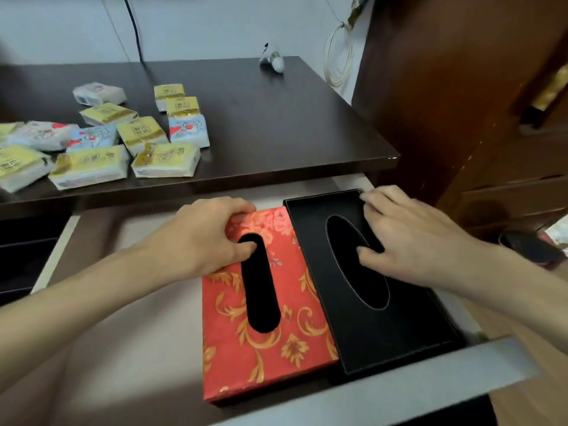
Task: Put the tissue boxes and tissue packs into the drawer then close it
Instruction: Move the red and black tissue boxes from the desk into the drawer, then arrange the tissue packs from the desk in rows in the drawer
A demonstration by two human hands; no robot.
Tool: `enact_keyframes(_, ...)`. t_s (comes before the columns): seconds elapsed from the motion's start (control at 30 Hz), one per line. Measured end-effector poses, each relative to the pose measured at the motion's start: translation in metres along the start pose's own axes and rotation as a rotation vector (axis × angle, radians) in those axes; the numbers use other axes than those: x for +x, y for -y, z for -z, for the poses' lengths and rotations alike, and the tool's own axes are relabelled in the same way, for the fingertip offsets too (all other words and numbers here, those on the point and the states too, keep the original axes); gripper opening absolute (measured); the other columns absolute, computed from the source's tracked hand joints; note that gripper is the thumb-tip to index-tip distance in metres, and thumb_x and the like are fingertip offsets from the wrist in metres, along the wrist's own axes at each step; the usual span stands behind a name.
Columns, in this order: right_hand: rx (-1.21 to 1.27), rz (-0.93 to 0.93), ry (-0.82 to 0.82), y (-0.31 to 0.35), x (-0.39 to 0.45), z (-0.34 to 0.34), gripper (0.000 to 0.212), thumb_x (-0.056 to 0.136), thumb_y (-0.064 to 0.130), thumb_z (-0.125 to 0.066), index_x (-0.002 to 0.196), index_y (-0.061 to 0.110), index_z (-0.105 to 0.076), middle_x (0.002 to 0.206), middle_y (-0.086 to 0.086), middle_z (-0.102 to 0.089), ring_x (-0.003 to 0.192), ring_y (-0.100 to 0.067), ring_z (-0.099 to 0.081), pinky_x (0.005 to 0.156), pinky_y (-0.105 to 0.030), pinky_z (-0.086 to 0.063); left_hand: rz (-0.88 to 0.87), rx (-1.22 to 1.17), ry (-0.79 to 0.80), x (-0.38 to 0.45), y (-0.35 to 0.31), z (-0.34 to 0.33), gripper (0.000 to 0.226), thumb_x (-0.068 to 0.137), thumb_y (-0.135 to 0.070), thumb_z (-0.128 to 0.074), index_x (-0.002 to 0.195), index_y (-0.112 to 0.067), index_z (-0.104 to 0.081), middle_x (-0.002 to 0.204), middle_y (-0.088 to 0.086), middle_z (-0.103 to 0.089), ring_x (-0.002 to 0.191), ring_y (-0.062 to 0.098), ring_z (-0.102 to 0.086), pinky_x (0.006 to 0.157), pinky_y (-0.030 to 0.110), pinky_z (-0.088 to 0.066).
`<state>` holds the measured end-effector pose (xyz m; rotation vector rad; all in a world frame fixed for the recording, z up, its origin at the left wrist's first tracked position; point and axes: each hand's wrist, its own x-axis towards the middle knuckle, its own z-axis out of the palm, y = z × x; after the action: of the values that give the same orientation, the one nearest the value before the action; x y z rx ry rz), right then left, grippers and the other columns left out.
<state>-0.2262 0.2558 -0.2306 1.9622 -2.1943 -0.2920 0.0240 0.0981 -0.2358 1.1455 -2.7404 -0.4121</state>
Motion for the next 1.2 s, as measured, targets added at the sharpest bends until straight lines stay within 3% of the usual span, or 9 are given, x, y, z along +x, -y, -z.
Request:
enact_keyframes(0.13, 0.154, 0.039, -0.132, -0.002, 0.002, -0.005, 0.081, 0.080, 0.063, -0.039, 0.141, 0.013, -0.058, 0.154, -0.002, -0.047, 0.144, -0.018, -0.034, 0.104, -0.038, -0.045, 0.027, -0.099, -0.001, 0.004, 0.005, 0.003, 0.044, 0.067, -0.052, -0.072, 0.110, -0.045, -0.063, 0.099, -0.020, -0.069, 0.091, 0.010, -0.068, 0.082, 0.031, -0.054)
enact_keyframes(0.23, 0.269, 0.078, -0.101, -0.013, 0.029, -0.002, 0.081, 0.082, 0.059, -0.060, 0.152, 0.021, -0.042, 0.154, 0.004, -0.043, 0.143, -0.013, -0.032, 0.104, -0.033, -0.039, 0.035, -0.139, 0.021, 0.010, 0.007, 0.001, 0.035, 0.072, -0.043, -0.074, 0.106, -0.043, -0.065, 0.093, -0.022, -0.068, 0.088, 0.007, -0.067, 0.083, 0.032, -0.054)
enact_keyframes(0.33, 0.294, 0.090, -0.024, -0.011, 0.049, -0.009, 0.086, 0.083, 0.046, -0.069, 0.157, 0.019, -0.033, 0.157, 0.000, -0.041, 0.143, -0.018, -0.034, 0.108, -0.032, -0.034, 0.000, -0.191, 0.007, 0.011, 0.007, -0.005, 0.028, 0.075, -0.036, -0.074, 0.102, -0.040, -0.067, 0.089, -0.019, -0.071, 0.087, 0.008, -0.067, 0.084, 0.033, -0.053)
enact_keyframes(0.5, 0.482, 0.046, -0.009, -0.012, 0.046, -0.025, 0.088, 0.075, 0.030, -0.067, 0.155, 0.014, -0.036, 0.153, -0.003, -0.042, 0.142, -0.022, -0.034, 0.114, -0.039, -0.034, -0.055, -0.198, -0.058, 0.009, 0.009, -0.012, 0.029, 0.076, -0.036, -0.074, 0.103, -0.043, -0.065, 0.087, -0.017, -0.073, 0.088, 0.012, -0.068, 0.083, 0.034, -0.052)
enact_keyframes(0.6, 0.574, 0.029, -0.003, -0.015, 0.042, -0.028, 0.088, 0.074, 0.024, -0.070, 0.154, 0.012, -0.038, 0.151, -0.003, -0.043, 0.140, -0.019, -0.032, 0.114, -0.037, -0.033, -0.083, -0.175, -0.067, 0.006, 0.009, -0.013, 0.036, 0.077, -0.040, -0.073, 0.101, -0.054, -0.050, 0.086, -0.016, -0.074, 0.085, 0.011, -0.068, 0.076, 0.030, -0.049)
enact_keyframes(0.73, 0.555, 0.028, -0.011, -0.014, 0.042, -0.030, 0.084, 0.077, 0.023, -0.071, 0.154, 0.012, -0.040, 0.151, -0.002, -0.043, 0.142, -0.021, -0.033, 0.115, -0.038, -0.032, -0.072, -0.145, -0.092, 0.004, 0.005, -0.012, 0.040, 0.076, -0.047, -0.072, 0.102, -0.059, -0.044, 0.085, -0.016, -0.074, 0.084, 0.011, -0.068, 0.066, 0.027, -0.044)
enact_keyframes(0.87, 0.554, 0.022, -0.017, -0.014, 0.042, -0.030, 0.086, 0.072, 0.029, -0.065, 0.153, 0.013, -0.041, 0.151, -0.002, -0.044, 0.142, -0.021, -0.034, 0.114, -0.037, -0.033, -0.079, -0.136, -0.067, -0.004, -0.003, -0.014, 0.040, 0.069, -0.062, -0.057, 0.107, -0.051, -0.056, 0.080, -0.017, -0.074, 0.080, 0.009, -0.068, 0.068, 0.028, -0.051)
enact_keyframes(1.03, 0.546, 0.015, -0.028, -0.012, 0.042, -0.029, 0.087, 0.069, 0.033, -0.060, 0.152, 0.014, -0.042, 0.150, -0.002, -0.045, 0.140, -0.021, -0.036, 0.112, -0.037, -0.035, -0.075, -0.140, -0.060, -0.008, -0.007, -0.012, 0.033, 0.074, -0.055, -0.062, 0.105, -0.043, -0.064, 0.078, -0.016, -0.073, 0.079, 0.009, -0.068, 0.072, 0.032, -0.052)
enact_keyframes(1.2, 0.460, 0.028, -0.019, -0.011, 0.041, -0.028, 0.080, 0.079, 0.030, -0.064, 0.153, 0.013, -0.039, 0.151, -0.005, -0.044, 0.140, -0.023, -0.037, 0.108, -0.034, -0.035, -0.063, -0.185, -0.008, -0.009, -0.009, -0.013, 0.026, 0.077, -0.047, -0.062, 0.100, -0.036, -0.065, 0.078, -0.012, -0.072, 0.077, 0.008, -0.067, 0.075, 0.038, -0.055)
